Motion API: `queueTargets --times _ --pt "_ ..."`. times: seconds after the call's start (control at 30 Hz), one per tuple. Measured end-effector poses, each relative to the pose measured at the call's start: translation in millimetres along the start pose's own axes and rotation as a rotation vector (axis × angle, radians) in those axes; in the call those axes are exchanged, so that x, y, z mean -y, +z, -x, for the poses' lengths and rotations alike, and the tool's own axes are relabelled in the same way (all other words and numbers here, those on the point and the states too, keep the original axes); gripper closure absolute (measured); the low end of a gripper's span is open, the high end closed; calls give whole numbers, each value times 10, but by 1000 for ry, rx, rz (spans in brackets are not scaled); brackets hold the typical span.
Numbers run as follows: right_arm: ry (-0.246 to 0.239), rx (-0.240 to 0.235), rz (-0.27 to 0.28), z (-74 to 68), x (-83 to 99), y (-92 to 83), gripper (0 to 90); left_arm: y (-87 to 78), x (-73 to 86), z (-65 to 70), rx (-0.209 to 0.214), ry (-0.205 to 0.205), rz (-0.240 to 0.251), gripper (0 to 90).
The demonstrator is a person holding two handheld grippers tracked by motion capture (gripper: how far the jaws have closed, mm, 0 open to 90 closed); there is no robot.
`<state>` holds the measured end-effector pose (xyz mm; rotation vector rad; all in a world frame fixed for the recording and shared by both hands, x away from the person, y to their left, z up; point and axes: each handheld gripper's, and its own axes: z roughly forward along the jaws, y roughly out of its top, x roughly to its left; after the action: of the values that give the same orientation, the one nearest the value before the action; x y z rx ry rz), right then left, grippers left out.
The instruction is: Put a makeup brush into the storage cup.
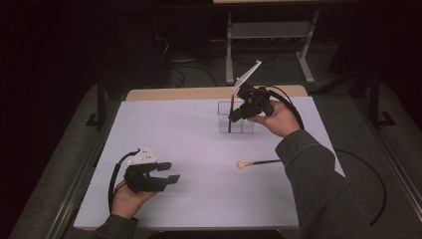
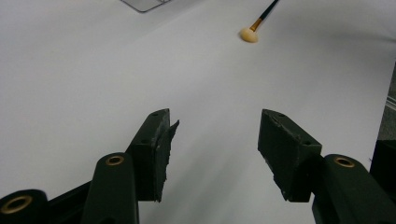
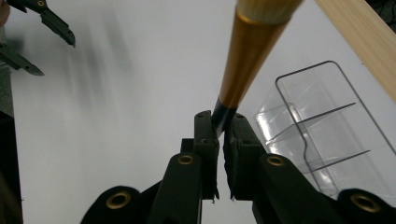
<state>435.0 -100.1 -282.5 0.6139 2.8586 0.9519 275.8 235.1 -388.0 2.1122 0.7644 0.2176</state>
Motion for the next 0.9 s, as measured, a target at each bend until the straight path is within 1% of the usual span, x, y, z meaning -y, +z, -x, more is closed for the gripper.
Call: queueTargets --times 0.03,0.23,0.27,0.3,0.33,0.47,0.53,0.77,0.9 --pt "-5 3 -3 12 -11 1 831 -5 0 0 -1 -2 1 436" --pt "8 18 -16 90 -89 13 831 -22 8 -25 -2 -9 8 425" --pt "8 18 -20 102 -98 16 830 -23 11 -25 -3 -15 18 425" --pt "15 24 -24 120 -119 18 831 -33 9 -35 -7 -2 9 424" --pt "12 23 -22 133 -128 19 831 -39 10 -33 -7 -8 11 423" --pt "23 32 -23 194 -184 19 831 -57 5 -44 -11 -3 16 421" --pt "20 43 -27 220 -216 21 831 -59 9 -43 -10 -11 18 421" --pt "31 66 -44 302 -303 52 831 -57 9 -44 -8 0 14 419" --pt "38 71 -33 341 -348 56 831 -70 11 -48 -9 -2 13 417"
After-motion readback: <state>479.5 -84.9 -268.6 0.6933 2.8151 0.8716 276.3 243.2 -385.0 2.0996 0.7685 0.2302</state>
